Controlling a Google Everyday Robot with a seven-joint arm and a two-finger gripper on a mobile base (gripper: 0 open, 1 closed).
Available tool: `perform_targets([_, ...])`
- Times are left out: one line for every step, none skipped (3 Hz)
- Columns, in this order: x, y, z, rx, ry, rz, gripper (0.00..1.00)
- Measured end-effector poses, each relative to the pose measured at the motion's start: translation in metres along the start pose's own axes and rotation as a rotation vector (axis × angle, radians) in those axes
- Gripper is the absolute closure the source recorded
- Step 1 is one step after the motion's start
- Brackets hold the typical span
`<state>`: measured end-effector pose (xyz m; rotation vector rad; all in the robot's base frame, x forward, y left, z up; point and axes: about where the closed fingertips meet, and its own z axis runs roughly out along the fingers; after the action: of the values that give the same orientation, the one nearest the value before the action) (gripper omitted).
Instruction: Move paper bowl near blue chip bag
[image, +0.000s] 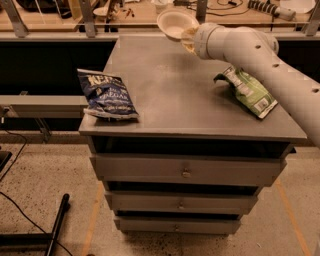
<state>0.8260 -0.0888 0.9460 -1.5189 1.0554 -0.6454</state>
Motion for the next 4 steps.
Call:
perform_targets([-0.031, 0.007, -0.017, -0.024, -0.15, 0.037, 1.0])
perform_targets([-0.081, 0.0, -0.012, -0.014, -0.249, -0.03, 1.0])
perform_targets([-0.081, 0.0, -0.012, -0.014, -0.249, -0.03, 1.0])
perform_targets([-0.089, 0.004, -0.01, -0.039, -0.296, -0.068, 1.0])
